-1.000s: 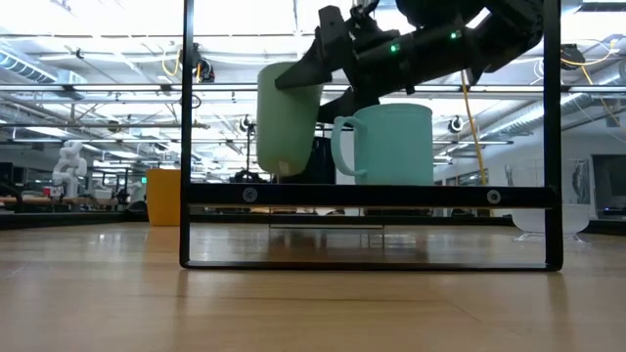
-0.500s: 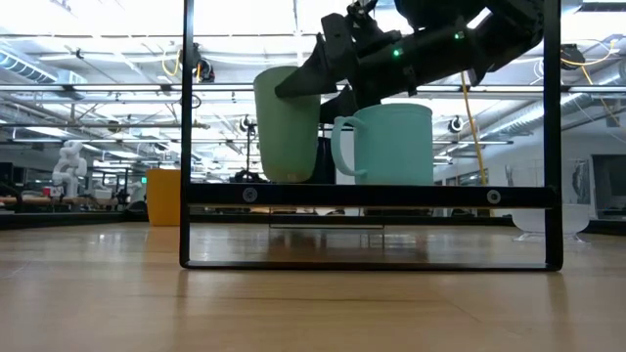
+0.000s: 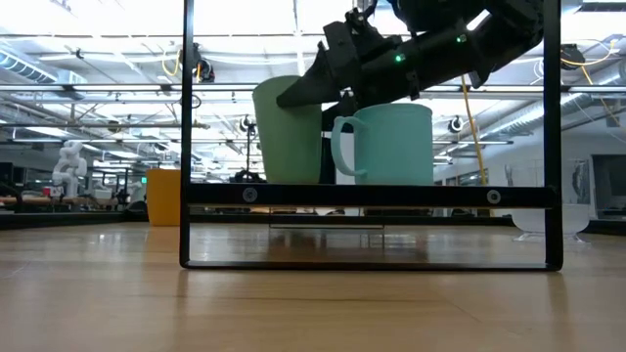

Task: Stack small to large cups/mugs on shelf
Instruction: Put the green cup on the shelf

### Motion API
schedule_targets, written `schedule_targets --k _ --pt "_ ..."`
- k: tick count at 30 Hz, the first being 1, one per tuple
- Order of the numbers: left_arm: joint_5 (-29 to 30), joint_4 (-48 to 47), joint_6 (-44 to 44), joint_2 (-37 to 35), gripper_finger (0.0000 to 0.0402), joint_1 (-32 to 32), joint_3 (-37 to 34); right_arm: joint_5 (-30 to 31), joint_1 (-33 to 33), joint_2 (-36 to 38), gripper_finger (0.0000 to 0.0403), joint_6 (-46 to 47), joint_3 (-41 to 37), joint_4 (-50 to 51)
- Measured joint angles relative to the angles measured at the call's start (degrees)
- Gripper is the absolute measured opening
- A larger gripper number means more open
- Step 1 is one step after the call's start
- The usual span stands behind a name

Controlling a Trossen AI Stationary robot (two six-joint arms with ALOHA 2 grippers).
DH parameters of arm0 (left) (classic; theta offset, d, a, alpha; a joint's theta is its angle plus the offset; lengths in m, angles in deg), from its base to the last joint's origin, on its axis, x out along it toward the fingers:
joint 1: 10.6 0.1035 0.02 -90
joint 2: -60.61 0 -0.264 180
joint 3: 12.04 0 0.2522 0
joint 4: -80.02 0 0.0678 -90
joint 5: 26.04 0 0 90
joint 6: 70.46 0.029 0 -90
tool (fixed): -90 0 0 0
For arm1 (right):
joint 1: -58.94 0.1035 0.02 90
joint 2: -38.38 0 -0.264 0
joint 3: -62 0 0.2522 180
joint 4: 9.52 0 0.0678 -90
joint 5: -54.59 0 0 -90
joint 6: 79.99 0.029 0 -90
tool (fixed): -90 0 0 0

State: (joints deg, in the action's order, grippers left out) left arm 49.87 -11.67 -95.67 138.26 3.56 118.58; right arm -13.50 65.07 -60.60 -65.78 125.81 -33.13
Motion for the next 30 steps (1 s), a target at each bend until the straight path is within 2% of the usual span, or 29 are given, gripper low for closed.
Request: schedule_targets --k 22,28,30 --pt "0.02 -0.04 -0.15 0.0 0.0033 0.0 0.0 -1.12 -0.13 0.0 0.0358 -4.88 0.0 -0.99" --pt "0.02 -0.04 -0.15 0.0 0.0033 0.0 0.0 -1.01 -0.17 -0.02 0.0393 -4.44 0.0 -1.05" --pt "0.02 -0.04 -0.15 0.0 0.0033 0.0 0.0 -1.01 -0.17 -0.02 0.0393 -4.46 0.0 -0.96"
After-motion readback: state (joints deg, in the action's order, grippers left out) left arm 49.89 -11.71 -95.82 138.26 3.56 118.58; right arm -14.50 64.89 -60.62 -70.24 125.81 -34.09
